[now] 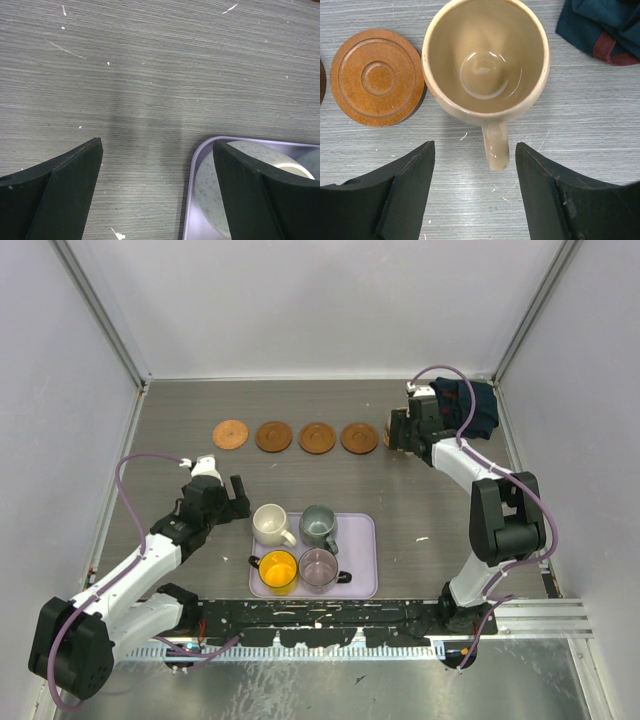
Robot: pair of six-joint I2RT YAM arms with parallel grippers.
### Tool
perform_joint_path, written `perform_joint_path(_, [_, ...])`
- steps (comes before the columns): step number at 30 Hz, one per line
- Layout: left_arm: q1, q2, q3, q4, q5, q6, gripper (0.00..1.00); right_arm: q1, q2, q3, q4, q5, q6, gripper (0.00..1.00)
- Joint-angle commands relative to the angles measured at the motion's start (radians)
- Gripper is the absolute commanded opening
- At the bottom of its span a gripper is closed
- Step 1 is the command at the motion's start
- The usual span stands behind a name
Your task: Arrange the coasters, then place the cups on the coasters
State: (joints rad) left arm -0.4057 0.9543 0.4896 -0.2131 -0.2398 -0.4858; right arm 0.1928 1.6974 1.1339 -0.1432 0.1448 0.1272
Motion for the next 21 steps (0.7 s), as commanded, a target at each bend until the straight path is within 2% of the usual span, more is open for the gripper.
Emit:
perform_joint_path(1, [-0.004,-0.005,0.025,0.058,-0.009,0.001,0.93,0.005,-0.060,-0.020,0.013,0.027,0.024,0.70])
perform_joint_path(21, [-0.004,-0.033,0.007,0.049,-0.010,-0.009,0.93,0.028,-0.024,-0.032,0.021,-0.011,0.040,0.69])
